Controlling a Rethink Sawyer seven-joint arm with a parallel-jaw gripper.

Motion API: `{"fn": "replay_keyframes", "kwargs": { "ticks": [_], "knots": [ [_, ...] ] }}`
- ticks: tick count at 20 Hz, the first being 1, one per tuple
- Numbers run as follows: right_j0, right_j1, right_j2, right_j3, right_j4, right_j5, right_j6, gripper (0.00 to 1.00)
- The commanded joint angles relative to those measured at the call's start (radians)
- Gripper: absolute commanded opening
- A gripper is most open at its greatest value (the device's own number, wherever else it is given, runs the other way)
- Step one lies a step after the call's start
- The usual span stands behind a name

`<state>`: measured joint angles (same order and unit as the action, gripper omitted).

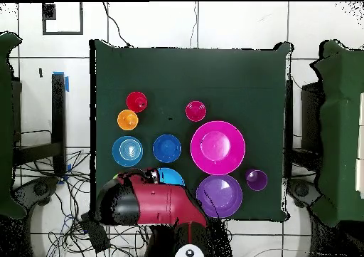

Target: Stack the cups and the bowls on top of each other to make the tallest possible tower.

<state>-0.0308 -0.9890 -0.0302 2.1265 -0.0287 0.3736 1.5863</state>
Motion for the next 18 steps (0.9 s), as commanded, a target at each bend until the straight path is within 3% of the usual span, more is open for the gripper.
{"fn": "replay_keyframes", "kwargs": {
  "ticks": [1, 9, 14, 18],
  "knots": [
    [-0.013, 0.149, -0.017, -0.089, -0.080, -0.037, 0.114, 1.00],
    [-0.004, 0.237, -0.064, -0.179, -0.136, -0.042, 0.080, 1.00],
    [0.039, 0.286, -0.116, -0.277, -0.183, 0.024, 0.077, 1.00],
    [0.052, 0.349, -0.155, -0.331, -0.214, 0.010, 0.087, 1.00]
  ]
}}
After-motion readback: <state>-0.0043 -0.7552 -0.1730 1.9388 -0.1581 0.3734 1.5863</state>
